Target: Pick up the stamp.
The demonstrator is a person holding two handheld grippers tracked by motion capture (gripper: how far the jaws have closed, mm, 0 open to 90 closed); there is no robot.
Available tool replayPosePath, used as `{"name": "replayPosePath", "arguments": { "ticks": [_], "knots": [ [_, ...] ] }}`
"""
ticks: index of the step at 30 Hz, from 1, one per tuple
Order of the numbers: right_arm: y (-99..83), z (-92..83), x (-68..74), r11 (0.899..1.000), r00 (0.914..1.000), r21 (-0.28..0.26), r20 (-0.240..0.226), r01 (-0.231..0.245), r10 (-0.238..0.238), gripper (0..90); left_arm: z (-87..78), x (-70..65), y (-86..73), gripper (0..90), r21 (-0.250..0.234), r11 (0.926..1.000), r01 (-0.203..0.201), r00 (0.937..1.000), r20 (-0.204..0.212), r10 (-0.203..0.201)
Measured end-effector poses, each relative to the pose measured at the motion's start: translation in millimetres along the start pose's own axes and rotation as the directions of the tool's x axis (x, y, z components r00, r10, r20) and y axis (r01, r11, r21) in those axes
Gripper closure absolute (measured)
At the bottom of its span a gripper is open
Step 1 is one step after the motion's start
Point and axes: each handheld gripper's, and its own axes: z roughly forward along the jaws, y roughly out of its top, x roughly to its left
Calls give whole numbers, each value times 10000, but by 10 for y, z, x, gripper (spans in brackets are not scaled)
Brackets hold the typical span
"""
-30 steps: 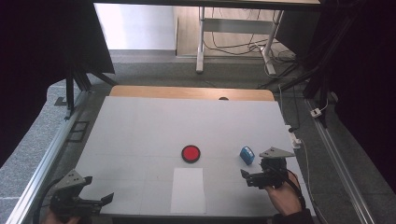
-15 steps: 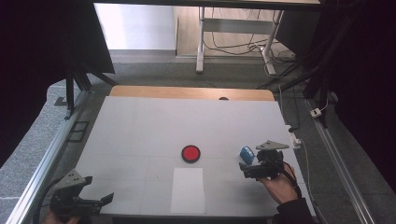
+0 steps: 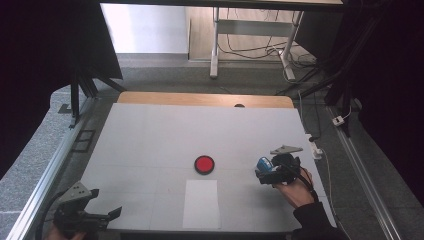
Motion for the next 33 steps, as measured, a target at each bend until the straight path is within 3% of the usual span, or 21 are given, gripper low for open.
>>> {"name": "replayPosePath", "arguments": {
  "ticks": [11, 18, 25, 33],
  "knots": [
    [63, 136, -42, 9998, 9999, 191, 131, -38, 35, 11, -2, -1, -2, 0, -12, 10000, -16, 10000, 29, 16],
    [79, 131, -81, 9997, 9997, 192, 221, 121, -126, 227, -2, -5, -2, 0, -7, 10000, -3, 10000, 27, 3],
    [99, 105, -103, 9996, 9998, 202, -58, 186, -185, 476, -1, -6, -2, 0, -4, 10000, -53, 10000, 26, 53],
    [108, 129, -104, 9987, 9992, 441, -337, 238, -223, 603, -1, -9, -1, 0, 14, 10000, -85, 10000, 11, 85]
  ]
}}
